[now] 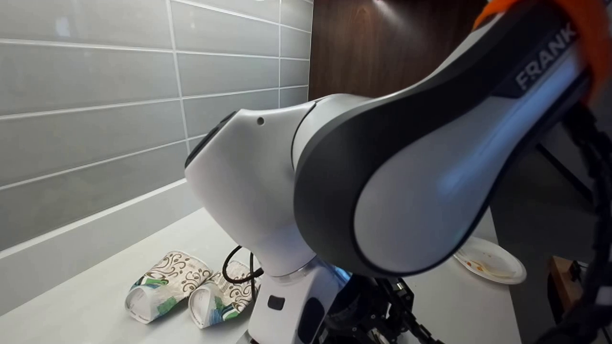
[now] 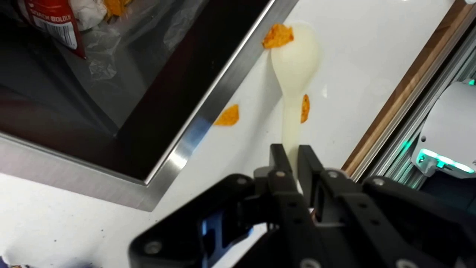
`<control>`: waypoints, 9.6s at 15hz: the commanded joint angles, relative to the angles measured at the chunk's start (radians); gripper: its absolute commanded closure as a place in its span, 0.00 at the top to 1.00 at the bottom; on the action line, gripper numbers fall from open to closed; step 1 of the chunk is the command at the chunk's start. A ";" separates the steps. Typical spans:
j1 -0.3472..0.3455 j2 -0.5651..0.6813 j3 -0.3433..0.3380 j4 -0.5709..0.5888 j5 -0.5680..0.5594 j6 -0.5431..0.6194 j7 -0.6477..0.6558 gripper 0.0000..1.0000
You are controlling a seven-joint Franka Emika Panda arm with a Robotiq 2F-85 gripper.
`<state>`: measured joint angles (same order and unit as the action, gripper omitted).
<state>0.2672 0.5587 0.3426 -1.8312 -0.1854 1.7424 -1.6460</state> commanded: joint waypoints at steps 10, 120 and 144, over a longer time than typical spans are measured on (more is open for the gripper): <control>0.009 -0.075 -0.005 -0.064 0.011 0.145 0.086 0.03; 0.067 0.053 0.033 0.137 0.051 -0.170 0.122 0.03; 0.063 0.131 0.025 0.173 0.110 -0.139 0.056 0.03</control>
<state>0.3242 0.6657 0.3689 -1.6811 -0.0785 1.5908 -1.5907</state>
